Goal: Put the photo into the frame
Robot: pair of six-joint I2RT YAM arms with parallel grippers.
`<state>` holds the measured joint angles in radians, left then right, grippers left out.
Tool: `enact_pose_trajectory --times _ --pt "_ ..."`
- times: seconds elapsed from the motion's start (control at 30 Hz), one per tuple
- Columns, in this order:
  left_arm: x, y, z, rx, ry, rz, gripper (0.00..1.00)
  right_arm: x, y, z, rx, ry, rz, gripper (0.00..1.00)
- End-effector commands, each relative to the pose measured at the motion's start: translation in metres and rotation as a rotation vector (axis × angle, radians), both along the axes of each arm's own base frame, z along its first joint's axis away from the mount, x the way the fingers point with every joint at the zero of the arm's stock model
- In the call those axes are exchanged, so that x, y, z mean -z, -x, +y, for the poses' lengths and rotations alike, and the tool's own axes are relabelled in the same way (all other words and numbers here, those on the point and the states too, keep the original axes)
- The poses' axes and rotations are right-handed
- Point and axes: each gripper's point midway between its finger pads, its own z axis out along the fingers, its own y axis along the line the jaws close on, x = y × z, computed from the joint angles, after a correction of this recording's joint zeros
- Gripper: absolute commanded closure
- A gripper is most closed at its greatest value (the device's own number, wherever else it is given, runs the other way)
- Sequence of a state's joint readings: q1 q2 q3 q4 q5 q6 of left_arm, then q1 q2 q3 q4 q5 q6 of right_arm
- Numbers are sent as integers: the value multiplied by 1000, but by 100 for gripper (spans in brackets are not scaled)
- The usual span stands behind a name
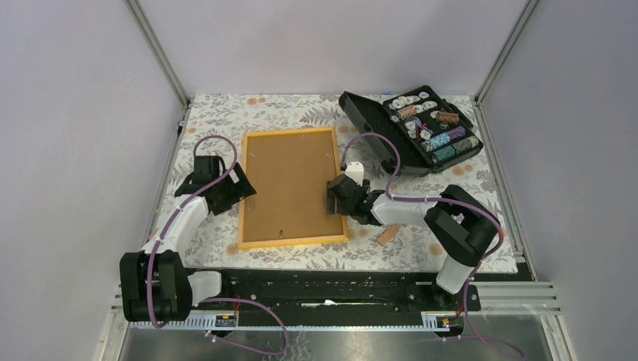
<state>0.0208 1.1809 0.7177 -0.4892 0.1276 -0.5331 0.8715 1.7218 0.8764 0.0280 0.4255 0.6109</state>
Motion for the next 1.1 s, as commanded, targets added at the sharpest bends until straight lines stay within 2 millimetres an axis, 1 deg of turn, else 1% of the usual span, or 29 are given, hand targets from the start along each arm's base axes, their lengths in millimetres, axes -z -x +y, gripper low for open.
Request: enact_pose_trajectory --times 0.0,0.07,0.13,0.23,0.33,0.37,0.43,0.47,0.6,0.63,0.73,0.87,0.97,1.0,1.07 --pt "-18 -24 9 6 -45 -79 1 6 -7 13 4 -10 -24 17" --pt "-18 -24 10 3 -47 -82 2 12 -6 7 35 48 -23 30" --pt "-20 -23 10 5 -48 -90 1 12 -4 7 47 85 -32 42" --pt "-23 -25 11 3 -52 -104 1 17 4 4 53 120 -15 49" --pt "-25 -25 10 6 -46 -111 2 20 7 2 65 115 0 51" --pt "-24 -24 10 8 -42 -109 2 20 8 2 65 107 4 50" --pt "-24 -24 9 12 -37 -109 1 19 12 2 60 85 5 40" --pt "-24 -25 9 13 -36 -110 2 18 13 1 57 80 4 38" --pt "-27 -25 8 15 -32 -119 2 18 17 3 36 61 15 37" --pt "-27 -24 8 15 -31 -120 2 20 19 1 39 63 20 38" --pt "-28 -24 9 15 -30 -125 2 24 23 -1 42 65 36 47" --pt "-28 -24 9 13 -31 -123 1 22 25 -6 63 44 27 51" --pt "-27 -24 9 14 -28 -118 1 23 24 -7 71 48 21 56" --pt "-26 -24 9 14 -30 -116 2 24 24 -8 74 52 22 59" --pt "-26 -24 9 12 -33 -115 2 26 22 -9 86 61 16 69"
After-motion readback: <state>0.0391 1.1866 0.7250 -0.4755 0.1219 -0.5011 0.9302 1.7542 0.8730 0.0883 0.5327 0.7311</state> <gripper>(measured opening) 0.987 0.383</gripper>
